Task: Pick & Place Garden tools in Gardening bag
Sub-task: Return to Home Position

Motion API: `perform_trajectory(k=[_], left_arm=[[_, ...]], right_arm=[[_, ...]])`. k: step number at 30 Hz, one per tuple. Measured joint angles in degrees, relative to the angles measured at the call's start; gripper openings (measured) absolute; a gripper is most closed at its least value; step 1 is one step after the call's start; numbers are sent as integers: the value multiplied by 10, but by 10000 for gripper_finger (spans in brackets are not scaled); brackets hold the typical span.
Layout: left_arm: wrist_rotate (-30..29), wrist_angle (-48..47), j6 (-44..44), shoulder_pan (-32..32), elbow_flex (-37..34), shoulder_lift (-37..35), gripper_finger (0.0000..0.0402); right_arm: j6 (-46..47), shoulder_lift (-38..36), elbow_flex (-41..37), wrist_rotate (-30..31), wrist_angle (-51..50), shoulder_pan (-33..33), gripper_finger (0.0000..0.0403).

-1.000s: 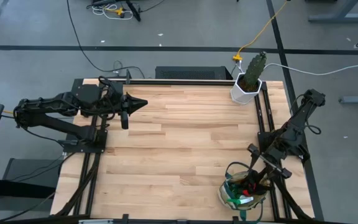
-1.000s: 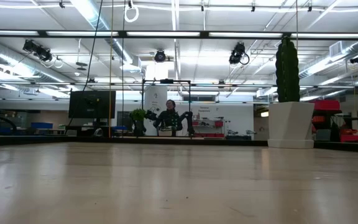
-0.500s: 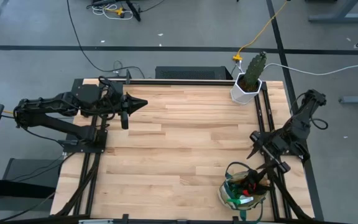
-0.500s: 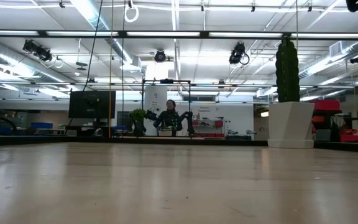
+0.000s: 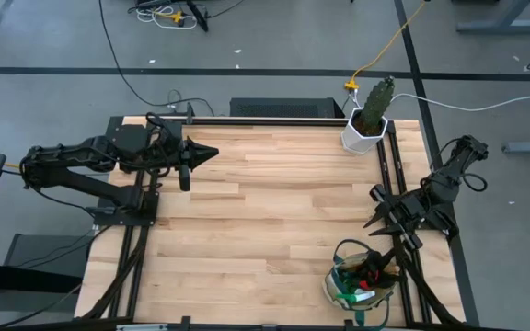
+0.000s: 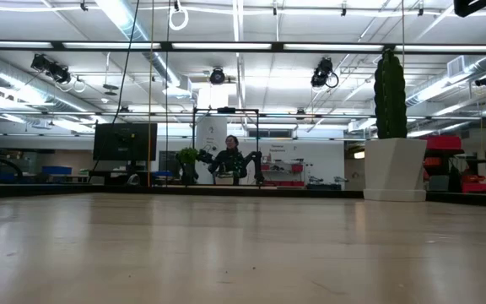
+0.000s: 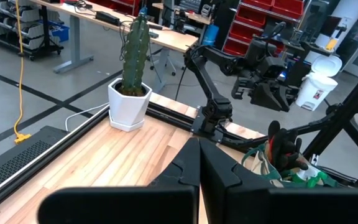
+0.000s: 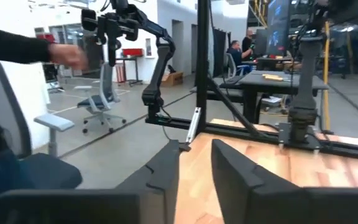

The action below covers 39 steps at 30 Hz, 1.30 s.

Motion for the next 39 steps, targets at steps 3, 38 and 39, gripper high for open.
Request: perform_trajectory(k=[3, 38, 39], left_arm=[[0, 0, 0, 0, 0, 0, 3], [0, 0, 0, 0, 0, 0, 3], [0, 0, 1, 0, 0, 0, 3]], right_arm=[[-20, 2, 0, 0, 0, -18, 71], [-87, 11, 0, -76, -14, -278, 2], [-91, 11, -7, -95, -3, -283, 2]])
